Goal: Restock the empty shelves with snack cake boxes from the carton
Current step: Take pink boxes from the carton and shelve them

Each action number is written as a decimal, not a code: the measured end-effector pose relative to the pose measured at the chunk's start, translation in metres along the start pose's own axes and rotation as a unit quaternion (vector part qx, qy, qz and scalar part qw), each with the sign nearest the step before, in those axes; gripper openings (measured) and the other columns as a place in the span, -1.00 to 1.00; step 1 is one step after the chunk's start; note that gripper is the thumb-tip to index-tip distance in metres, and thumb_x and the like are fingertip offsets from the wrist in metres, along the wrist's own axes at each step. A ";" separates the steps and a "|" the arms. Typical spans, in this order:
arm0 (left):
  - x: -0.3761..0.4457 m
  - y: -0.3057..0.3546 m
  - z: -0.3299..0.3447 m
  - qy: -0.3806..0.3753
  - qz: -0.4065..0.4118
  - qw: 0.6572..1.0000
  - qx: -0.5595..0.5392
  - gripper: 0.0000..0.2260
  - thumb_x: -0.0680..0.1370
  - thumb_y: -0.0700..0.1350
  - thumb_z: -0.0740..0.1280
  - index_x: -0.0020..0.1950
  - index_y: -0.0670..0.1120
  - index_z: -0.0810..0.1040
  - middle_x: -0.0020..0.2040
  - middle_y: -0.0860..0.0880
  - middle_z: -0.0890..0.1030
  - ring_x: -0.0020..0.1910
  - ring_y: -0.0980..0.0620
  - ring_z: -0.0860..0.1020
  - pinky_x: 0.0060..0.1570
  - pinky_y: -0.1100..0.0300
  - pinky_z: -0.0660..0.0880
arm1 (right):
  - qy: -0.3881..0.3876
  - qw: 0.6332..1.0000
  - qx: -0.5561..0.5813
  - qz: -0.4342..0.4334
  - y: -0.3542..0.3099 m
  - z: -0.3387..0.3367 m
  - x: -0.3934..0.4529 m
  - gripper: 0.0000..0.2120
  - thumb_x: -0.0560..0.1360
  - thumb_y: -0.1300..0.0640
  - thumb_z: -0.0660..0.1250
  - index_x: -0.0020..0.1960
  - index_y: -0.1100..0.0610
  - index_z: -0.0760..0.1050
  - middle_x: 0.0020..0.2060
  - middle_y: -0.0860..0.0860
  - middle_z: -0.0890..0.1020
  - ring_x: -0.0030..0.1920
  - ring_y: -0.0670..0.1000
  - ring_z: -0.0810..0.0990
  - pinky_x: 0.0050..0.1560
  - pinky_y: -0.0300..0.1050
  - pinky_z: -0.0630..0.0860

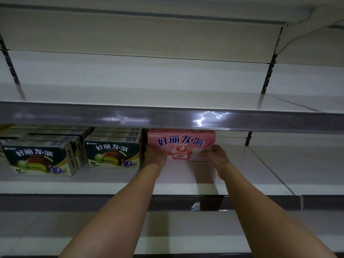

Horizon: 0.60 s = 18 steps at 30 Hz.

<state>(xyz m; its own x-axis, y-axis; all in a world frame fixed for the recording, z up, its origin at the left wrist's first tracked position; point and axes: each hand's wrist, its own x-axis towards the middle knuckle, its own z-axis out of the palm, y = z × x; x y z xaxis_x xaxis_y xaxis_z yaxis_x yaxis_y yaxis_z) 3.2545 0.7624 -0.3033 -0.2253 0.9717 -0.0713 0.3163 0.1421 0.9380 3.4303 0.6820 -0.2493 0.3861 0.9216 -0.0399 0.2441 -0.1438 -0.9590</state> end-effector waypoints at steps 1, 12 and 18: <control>-0.004 0.001 -0.003 -0.002 -0.006 1.000 0.006 -0.49 0.42 -0.04 0.23 0.37 -0.03 0.32 0.24 -0.13 0.51 0.12 -0.16 0.51 0.14 -0.13 0.52 | -0.004 1.000 0.000 0.001 -0.001 -0.001 -0.003 -0.62 0.44 0.15 0.43 0.22 0.23 0.47 0.15 0.16 0.57 0.14 0.16 0.52 0.12 -0.06 0.43; -0.116 0.027 -0.059 0.051 -0.017 0.998 0.037 -0.74 0.53 -0.23 0.24 0.21 -0.22 0.45 0.03 -0.16 0.55 0.04 -0.17 0.52 0.08 0.08 0.47 | -0.123 0.969 -0.210 -0.033 -0.011 -0.015 -0.061 -0.74 0.53 0.18 0.24 0.22 0.13 0.43 0.06 0.00 0.51 0.13 0.12 0.48 0.13 -0.09 0.41; -0.184 0.008 -0.109 0.117 -0.045 0.991 0.045 -0.65 0.58 -0.17 0.25 0.37 -0.19 0.41 0.28 -0.19 0.51 0.22 -0.19 0.49 0.24 0.05 0.43 | -0.200 0.955 -0.210 -0.069 -0.018 -0.007 -0.124 -0.43 0.56 0.07 0.27 0.50 0.19 0.19 0.43 0.12 0.34 0.38 0.14 0.36 0.31 -0.11 0.31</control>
<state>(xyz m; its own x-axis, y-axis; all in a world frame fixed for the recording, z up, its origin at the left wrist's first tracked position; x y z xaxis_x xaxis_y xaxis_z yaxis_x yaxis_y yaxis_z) 3.1982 0.5637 -0.2457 -0.4614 0.8850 -0.0625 0.3633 0.2527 0.8968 3.3840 0.5677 -0.2256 -0.0261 0.9940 -0.1062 0.6351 -0.0655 -0.7697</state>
